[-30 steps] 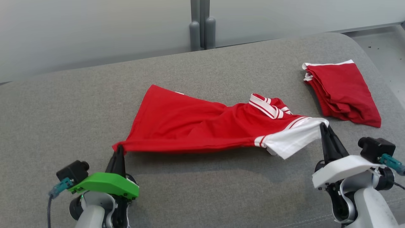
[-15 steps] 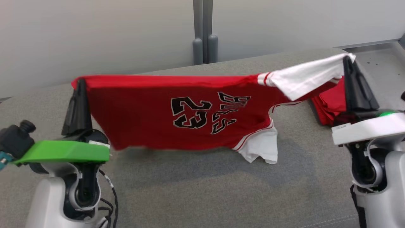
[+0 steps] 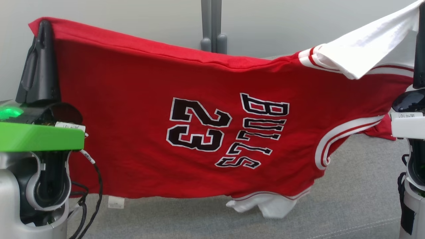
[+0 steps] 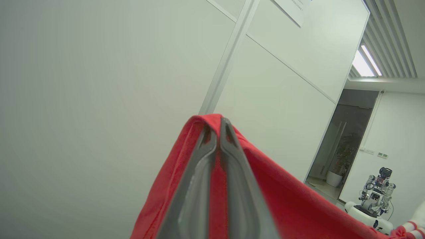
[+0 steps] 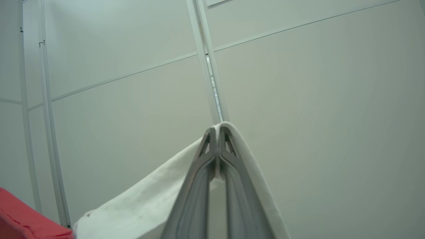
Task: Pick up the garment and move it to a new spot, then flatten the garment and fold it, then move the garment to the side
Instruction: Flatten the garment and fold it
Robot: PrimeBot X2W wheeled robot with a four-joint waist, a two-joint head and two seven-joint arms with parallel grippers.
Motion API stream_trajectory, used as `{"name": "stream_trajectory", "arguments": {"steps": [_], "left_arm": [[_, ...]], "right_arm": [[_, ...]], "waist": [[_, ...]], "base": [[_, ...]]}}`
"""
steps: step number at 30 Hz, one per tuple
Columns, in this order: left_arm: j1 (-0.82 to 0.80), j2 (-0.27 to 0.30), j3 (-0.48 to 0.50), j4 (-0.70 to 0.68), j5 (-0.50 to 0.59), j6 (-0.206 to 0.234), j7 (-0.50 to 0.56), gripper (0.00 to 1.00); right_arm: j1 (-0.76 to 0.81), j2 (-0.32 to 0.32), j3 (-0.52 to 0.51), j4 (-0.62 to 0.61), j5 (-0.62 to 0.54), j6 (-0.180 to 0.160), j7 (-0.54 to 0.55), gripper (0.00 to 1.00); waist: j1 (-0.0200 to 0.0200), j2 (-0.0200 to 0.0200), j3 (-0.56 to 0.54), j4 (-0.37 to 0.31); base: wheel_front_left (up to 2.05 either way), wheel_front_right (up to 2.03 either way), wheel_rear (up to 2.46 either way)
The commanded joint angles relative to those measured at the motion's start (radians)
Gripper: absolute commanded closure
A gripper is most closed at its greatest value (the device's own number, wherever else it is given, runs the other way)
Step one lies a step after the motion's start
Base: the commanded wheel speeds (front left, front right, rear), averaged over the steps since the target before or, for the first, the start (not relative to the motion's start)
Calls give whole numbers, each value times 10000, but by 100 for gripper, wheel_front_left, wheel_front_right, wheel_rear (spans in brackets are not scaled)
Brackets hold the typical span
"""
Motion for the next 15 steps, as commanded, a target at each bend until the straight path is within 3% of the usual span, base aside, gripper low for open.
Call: {"name": "stream_trajectory", "arguments": {"steps": [1, 8, 15], "left_arm": [[-211, 110, -3, 47, 77, 57, 91, 100], [-1503, 517, -112, 1068, -131, 11, 931, 100], [-4736, 1435, -357, 3920, 694, -41, 1738, 100]], "right_arm": [[-181, 11, -32, -25, 45, 3, 51, 100], [-1497, 68, 509, 947, 151, 3, 465, 100], [-5202, 119, 999, 3649, -298, 3, -43, 100]], "waist": [[0, 0, 96, 6], [0, 0, 999, 50], [0, 0, 3032, -52]], "base": [[0, 0, 0], [0, 0, 0], [0, 0, 0]]}}
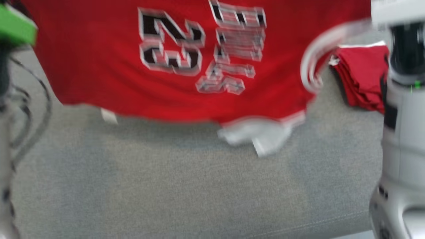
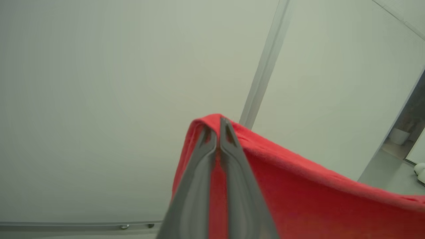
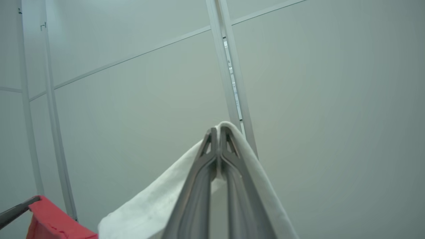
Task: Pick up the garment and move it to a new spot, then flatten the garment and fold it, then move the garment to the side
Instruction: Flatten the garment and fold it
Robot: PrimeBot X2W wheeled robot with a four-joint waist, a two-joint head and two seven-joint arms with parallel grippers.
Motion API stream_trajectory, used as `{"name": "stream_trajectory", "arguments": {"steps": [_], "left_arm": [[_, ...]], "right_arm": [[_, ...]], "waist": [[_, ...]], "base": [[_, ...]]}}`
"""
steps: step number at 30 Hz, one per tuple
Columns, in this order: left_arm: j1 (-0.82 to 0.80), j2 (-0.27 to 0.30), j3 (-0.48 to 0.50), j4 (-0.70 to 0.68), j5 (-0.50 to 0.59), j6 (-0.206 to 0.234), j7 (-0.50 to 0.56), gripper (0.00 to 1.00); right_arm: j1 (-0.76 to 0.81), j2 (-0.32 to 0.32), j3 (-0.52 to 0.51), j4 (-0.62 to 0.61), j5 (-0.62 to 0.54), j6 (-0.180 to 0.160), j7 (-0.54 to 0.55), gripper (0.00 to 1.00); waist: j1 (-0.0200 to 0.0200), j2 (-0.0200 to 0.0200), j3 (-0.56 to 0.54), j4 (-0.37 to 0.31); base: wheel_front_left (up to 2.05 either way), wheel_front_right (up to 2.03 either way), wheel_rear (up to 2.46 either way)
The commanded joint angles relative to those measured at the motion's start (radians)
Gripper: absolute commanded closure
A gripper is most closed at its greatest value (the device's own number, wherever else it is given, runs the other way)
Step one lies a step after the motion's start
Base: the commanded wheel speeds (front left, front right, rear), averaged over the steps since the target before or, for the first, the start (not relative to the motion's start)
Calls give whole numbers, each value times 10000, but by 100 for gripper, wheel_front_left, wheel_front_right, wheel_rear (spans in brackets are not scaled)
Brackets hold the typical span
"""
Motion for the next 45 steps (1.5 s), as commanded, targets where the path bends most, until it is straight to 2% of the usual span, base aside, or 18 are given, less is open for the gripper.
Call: {"name": "stream_trajectory", "arguments": {"steps": [1, 4, 8, 11, 12, 15, 22, 29, 38, 45], "left_arm": [[-1352, 349, -136, 1037, 519, -122, -9, 100], [-3310, 801, -541, 2498, 1504, -293, -310, 100], [-5665, 1118, -1174, 3866, 2909, -808, -1934, 100], [-6645, 1269, -1564, 4785, 3602, -1290, -3342, 100], [-6645, 1269, -1564, 4785, 3602, -1290, -3342, 100], [-7081, 1546, -1852, 5733, 4056, -1669, -4193, 100], [-6419, 1767, -1589, 7672, 3675, -1909, -5113, 100], [-5667, 1462, -1185, 8231, 3011, -2245, -5474, 100], [-4562, 1053, -792, 7461, 2239, -2502, -5498, 100], [-2246, 873, -883, 6242, 1423, -2541, -5500, 100]], "right_arm": [[-1380, 59, 172, 1025, -322, 3, -508, 100], [-3369, 109, 253, 2667, -777, 3, -1469, 100], [-5280, 154, 249, 4496, -1055, 1, -3039, 100], [-5876, 174, 723, 5290, -693, 3, -3619, 100], [-5876, 174, 723, 5290, -693, 3, -3619, 100], [-5675, 169, 1494, 5575, -371, 3, -3826, 100], [-4164, 160, 2654, 4981, 99, 3, -3917, 100], [-2536, 151, 2883, 3858, -15, 3, -3922, 100], [-1033, -303, 2832, 2883, 117, 3, -3905, 100], [801, -933, 3030, 2311, 305, 3, -3901, 100]], "waist": [[-1, -1, 1825, -219], [-1, -1, 2599, -484], [-1, -1, 3383, -838], [-1, -1, 3941, -1055], [-1, -1, 3941, -1055], [-1, -1, 4544, -1193], [-1, -1, 5503, -1165], [-1, -1, 5339, -864], [-1, -1, 4713, -559], [-1, -1, 3796, -266]], "base": [[0, 0, 0], [0, 0, 0], [0, 0, 0], [0, 0, 0], [0, 0, 0], [0, 0, 0], [0, 0, 0], [0, 0, 0], [0, 0, 0], [0, 0, 0]]}}
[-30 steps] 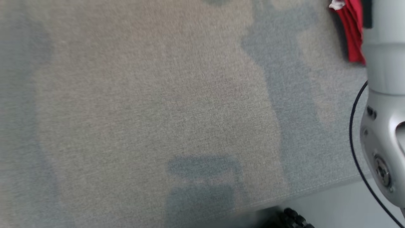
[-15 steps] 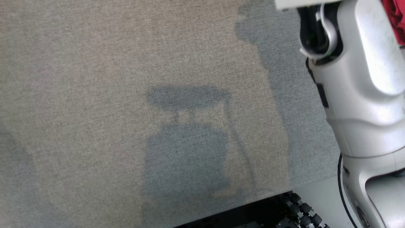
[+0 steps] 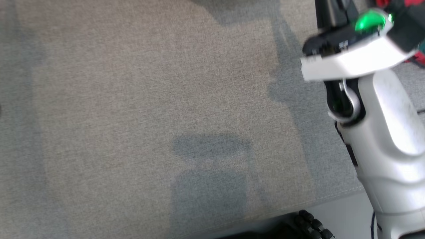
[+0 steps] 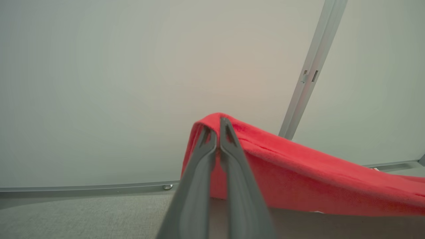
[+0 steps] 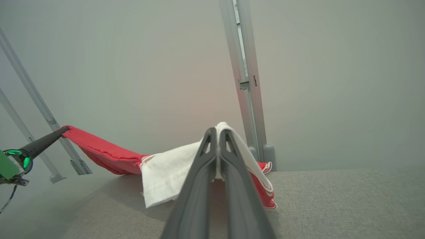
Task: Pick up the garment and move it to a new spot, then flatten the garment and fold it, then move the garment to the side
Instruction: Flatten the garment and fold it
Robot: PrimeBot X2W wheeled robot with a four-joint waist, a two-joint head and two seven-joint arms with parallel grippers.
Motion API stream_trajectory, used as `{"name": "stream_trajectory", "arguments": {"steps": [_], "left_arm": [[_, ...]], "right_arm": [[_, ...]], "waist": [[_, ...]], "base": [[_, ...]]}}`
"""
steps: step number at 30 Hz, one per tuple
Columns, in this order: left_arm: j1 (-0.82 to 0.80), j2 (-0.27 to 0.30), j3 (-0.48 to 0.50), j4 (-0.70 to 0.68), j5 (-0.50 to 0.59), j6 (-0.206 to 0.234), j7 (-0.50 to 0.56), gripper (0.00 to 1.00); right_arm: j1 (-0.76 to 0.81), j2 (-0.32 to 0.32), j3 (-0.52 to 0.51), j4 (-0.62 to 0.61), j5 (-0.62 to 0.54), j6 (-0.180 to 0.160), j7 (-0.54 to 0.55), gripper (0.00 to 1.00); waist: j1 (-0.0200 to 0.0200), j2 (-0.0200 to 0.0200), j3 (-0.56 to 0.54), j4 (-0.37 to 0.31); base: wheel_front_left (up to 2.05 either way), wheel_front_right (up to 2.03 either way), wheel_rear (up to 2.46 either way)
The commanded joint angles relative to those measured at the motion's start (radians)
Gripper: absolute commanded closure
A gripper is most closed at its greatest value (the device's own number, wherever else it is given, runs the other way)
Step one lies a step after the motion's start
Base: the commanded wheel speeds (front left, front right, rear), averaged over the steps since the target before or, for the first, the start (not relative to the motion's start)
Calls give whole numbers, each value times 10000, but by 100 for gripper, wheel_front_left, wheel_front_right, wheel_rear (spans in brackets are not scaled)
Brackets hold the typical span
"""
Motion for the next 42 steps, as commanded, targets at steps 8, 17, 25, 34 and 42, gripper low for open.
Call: {"name": "stream_trajectory", "arguments": {"steps": [8, 17, 25, 34, 42], "left_arm": [[4371, -519, 429, -2299, -852, -20, -26, 100], [8101, -1769, 1032, -3838, -718, 285, -27, 100], [10194, -2844, 1362, -4093, -47, 250, -27, 100], [11675, -3661, 1864, -4172, 458, 139, -27, 100], [12286, -3980, 2130, -4201, 568, 48, -28, 100]], "right_arm": [[3344, -305, -537, -787, 260, 3, 25, 100], [6046, 171, -1272, -828, 119, 3, 129, 100], [7593, 520, -1524, -652, 226, 3, 306, 100], [9040, 760, -1764, -944, 327, 3, 664, 100], [9814, 891, -1813, -1144, 317, 3, 993, 100]], "waist": [[1, 2, -1820, 587], [1, 2, -2932, 825], [1, 2, -3750, 883], [1, 2, -4541, 811], [1, 2, -4956, 727]], "base": [[0, 0, 0], [0, 0, 0], [0, 0, 0], [0, 0, 0], [0, 0, 0]]}}
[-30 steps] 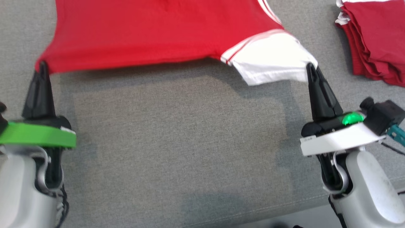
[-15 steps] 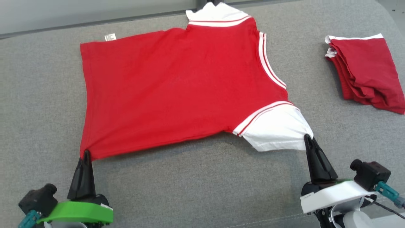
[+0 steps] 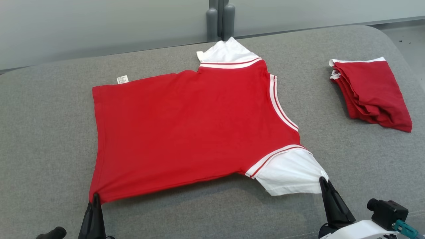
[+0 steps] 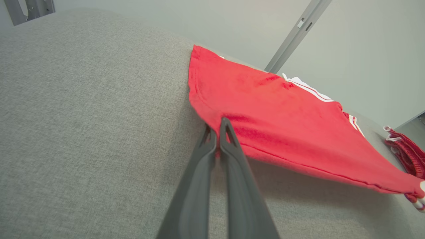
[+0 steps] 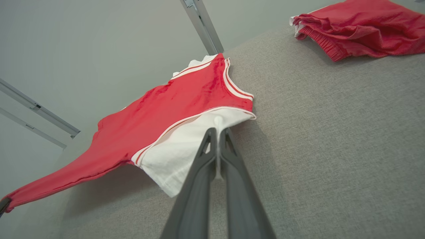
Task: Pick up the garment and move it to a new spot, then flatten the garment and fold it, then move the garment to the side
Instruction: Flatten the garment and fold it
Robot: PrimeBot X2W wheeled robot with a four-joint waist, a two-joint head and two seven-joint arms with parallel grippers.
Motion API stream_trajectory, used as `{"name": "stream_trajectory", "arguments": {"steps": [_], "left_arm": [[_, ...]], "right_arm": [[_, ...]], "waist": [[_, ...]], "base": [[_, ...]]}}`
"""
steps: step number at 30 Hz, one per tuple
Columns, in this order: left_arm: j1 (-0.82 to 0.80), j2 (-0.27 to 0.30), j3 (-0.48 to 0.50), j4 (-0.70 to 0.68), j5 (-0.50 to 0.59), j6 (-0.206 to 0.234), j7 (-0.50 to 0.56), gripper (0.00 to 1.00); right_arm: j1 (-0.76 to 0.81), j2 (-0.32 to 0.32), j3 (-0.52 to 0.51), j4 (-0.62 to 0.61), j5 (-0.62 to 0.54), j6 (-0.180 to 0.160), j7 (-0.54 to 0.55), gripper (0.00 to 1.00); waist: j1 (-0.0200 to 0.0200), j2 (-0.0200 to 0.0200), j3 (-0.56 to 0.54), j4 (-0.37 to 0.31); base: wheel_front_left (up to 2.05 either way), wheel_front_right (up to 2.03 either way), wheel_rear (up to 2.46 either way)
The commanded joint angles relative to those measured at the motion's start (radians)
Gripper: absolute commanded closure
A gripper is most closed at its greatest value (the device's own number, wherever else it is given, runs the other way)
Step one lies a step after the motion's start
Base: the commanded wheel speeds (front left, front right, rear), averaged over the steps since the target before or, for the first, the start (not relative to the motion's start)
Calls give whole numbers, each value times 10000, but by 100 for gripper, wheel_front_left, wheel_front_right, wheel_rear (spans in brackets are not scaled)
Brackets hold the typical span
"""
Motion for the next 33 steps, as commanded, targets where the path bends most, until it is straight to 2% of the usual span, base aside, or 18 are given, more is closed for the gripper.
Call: {"name": "stream_trajectory", "arguments": {"steps": [1, 12, 33], "left_arm": [[210, -47, 75, -10, 96, -22, -26, 100], [424, -160, -116, 408, -175, -72, -26, 100], [-1091, -202, -791, 2449, -1260, -92, -26, 100]], "right_arm": [[203, -14, -16, -60, 59, 3, 34, 100], [319, 41, -74, 122, -60, 3, 319, 100], [-658, 62, -79, 1393, -459, 3, 207, 100]], "waist": [[1, 2, -134, -45], [1, 2, -501, -39], [1, 2, -520, 121]], "base": [[0, 0, 0], [0, 0, 0], [0, 0, 0]]}}
